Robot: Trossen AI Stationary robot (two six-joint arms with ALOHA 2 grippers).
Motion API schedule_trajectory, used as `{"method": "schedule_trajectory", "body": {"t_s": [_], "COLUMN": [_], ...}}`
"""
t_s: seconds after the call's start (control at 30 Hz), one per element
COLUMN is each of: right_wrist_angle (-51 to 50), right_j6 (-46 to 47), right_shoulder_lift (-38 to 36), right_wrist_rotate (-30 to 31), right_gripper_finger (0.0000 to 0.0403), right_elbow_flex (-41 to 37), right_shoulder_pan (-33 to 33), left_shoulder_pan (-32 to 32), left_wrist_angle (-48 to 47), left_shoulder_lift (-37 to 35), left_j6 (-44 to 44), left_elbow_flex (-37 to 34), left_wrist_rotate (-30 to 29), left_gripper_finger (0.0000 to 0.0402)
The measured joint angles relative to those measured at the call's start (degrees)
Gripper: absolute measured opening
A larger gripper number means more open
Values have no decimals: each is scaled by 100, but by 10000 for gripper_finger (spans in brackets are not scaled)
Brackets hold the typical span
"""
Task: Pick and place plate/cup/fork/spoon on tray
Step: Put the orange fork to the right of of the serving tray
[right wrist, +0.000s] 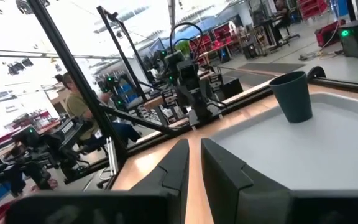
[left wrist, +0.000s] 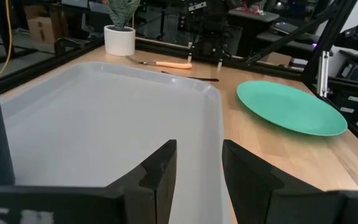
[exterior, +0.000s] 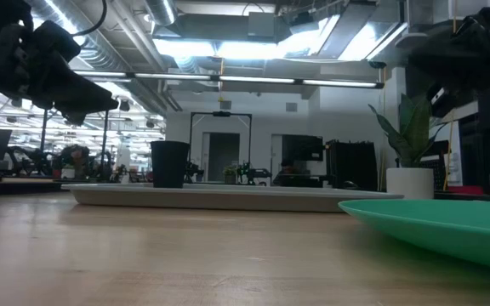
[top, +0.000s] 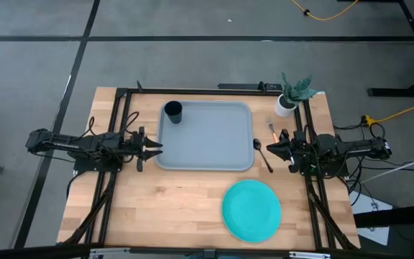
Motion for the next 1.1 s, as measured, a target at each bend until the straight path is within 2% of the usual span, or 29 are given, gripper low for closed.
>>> {"method": "schedule_trajectory", "body": {"t_s": [0.1, 0.2, 0.4, 0.5, 0.6, 0.77, 0.97, 1.03, 1.1], "right_wrist_angle": [1, 4, 916, 738, -235, -2566, -3893, -4843, -5947], "right_j6": [181, 285, -621, -1038, -941, 165, 487, 869, 1434], "right_shoulder_lift": [0, 7, 118, 418, 962, 2178, 3795, 4312, 4791], "right_wrist_rotate": [-29, -425, -1130, -1205, -726, 632, 459, 712, 1236], "right_gripper_finger": [48, 48, 48, 48, 48, 48, 48, 48, 48], "right_elbow_flex": [0, 108, 711, 1167, 1703, 2782, 4013, 4458, 4772], "right_shoulder_pan": [2, 1, 1, 2, 3, 0, 3, 3, 4], "left_shoulder_pan": [0, 0, 0, 0, 0, 0, 0, 0, -1], "left_wrist_angle": [0, 0, -1, 0, -2, -2, -2, -2, -2], "left_shoulder_lift": [0, 0, 0, -2, 0, 0, 0, 0, 0], "left_j6": [2, 2, 2, 4, 2, 4, 5, 7, 7], "left_elbow_flex": [0, 0, 0, 0, 0, 0, 0, 0, 0], "left_wrist_rotate": [-2, -2, -2, -3, -4, -4, -7, -7, -7], "left_gripper_finger": [122, 122, 122, 122, 122, 122, 122, 122, 122]}}
